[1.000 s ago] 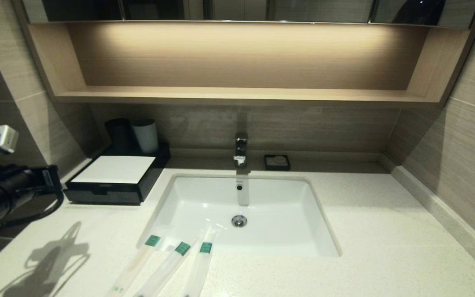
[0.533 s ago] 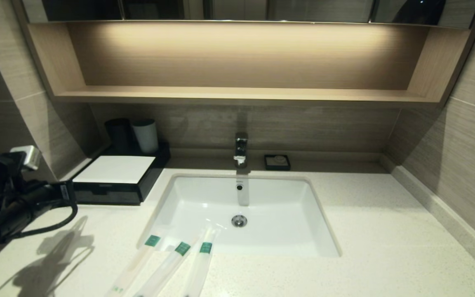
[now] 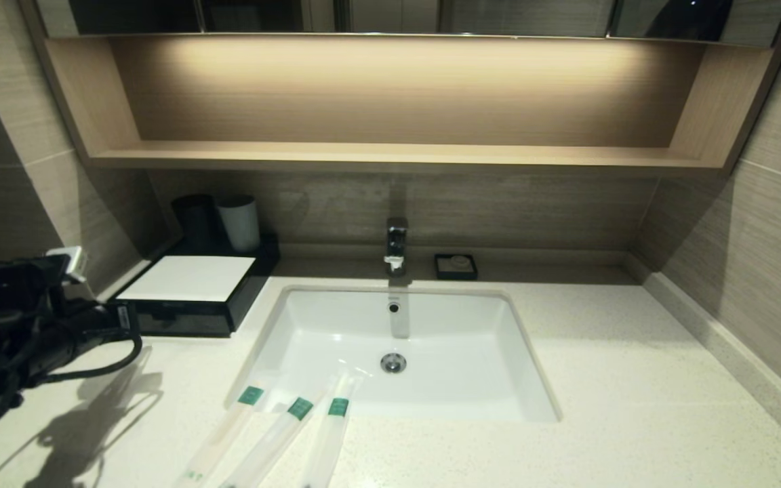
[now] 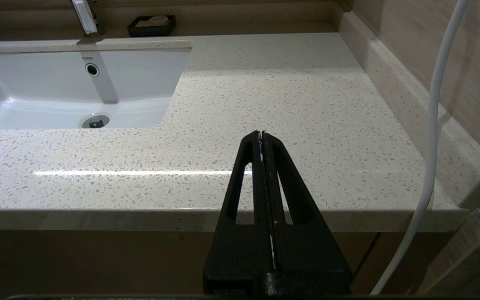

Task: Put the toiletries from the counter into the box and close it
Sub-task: Open the drawer

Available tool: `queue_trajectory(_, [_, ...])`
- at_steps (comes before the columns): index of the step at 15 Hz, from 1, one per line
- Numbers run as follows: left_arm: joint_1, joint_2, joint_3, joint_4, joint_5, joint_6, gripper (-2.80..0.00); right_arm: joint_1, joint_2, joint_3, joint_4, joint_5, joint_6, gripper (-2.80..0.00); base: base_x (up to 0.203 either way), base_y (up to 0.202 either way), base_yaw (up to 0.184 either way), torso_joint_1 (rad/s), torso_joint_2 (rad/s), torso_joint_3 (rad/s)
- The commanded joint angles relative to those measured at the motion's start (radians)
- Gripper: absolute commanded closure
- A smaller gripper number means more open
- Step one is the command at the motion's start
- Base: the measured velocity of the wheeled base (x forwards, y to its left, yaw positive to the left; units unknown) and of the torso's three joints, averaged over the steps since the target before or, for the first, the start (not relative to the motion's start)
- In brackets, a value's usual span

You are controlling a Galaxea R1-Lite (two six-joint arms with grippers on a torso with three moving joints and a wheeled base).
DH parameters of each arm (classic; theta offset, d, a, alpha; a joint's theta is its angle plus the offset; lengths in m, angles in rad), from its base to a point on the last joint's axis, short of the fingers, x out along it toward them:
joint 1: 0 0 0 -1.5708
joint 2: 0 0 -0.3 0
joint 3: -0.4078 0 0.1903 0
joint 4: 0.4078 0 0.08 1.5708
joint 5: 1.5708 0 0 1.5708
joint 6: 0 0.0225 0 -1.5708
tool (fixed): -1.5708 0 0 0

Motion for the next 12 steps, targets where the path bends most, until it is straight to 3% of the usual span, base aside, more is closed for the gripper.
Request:
queue_trajectory(1, [-0.005, 0.034, -0.025, -0.003, -0.002, 0.000, 0.00, 0.000, 0.001, 0.000, 0.000, -0.001, 0.000, 0.00, 0.000, 0.000, 0.000, 0.000, 0.00, 0.000])
queue_trajectory(12, [-0.047, 0.096, -0.124, 0.037, 0.000, -0.005, 0.00, 0.001, 0.001, 0.000, 0.000, -0.001, 0.000, 0.00, 0.000, 0.000, 0.000, 0.000, 0.00, 0.000])
